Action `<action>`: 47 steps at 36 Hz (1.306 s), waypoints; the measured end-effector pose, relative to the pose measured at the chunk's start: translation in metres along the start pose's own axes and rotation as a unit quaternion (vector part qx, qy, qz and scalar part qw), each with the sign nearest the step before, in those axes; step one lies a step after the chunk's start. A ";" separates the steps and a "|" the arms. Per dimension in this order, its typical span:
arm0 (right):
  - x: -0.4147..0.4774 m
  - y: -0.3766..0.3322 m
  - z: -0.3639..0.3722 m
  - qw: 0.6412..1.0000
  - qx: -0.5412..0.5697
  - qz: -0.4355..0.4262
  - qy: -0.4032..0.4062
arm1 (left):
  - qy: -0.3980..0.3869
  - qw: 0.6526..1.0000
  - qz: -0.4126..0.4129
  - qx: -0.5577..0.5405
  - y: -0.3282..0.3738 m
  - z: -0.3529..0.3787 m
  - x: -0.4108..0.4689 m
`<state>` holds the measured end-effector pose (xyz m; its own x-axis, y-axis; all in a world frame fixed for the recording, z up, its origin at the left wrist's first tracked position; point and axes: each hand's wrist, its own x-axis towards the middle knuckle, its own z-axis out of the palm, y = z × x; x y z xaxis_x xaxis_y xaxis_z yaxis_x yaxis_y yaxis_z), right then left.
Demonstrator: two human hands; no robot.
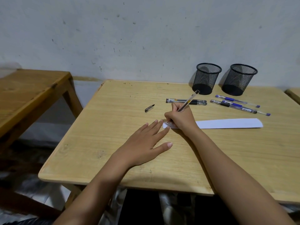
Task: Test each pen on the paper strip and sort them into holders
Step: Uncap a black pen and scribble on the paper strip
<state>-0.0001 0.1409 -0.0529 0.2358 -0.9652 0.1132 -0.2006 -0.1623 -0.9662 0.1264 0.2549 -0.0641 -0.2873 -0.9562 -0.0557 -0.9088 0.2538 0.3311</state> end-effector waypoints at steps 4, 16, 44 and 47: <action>0.001 0.002 0.002 1.000 -0.008 -0.006 0.003 | 0.000 1.000 0.004 0.001 0.000 -0.001 0.000; 0.001 0.002 0.002 1.000 -0.023 -0.016 0.010 | -0.001 1.000 0.006 0.003 0.001 -0.002 0.000; -0.007 -0.004 -0.002 0.999 0.004 -0.016 0.047 | 0.015 1.000 0.010 0.007 0.000 0.001 0.001; -0.009 -0.007 -0.010 0.994 0.094 0.000 0.063 | 0.023 1.000 0.011 0.005 -0.001 0.002 0.001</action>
<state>-0.0101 0.1488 -0.0450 0.1117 -0.9851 0.1308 -0.0164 -0.1334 -0.9909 0.1261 0.2539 -0.0659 -0.2924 -0.9563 -0.0047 -0.9056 0.2754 0.3226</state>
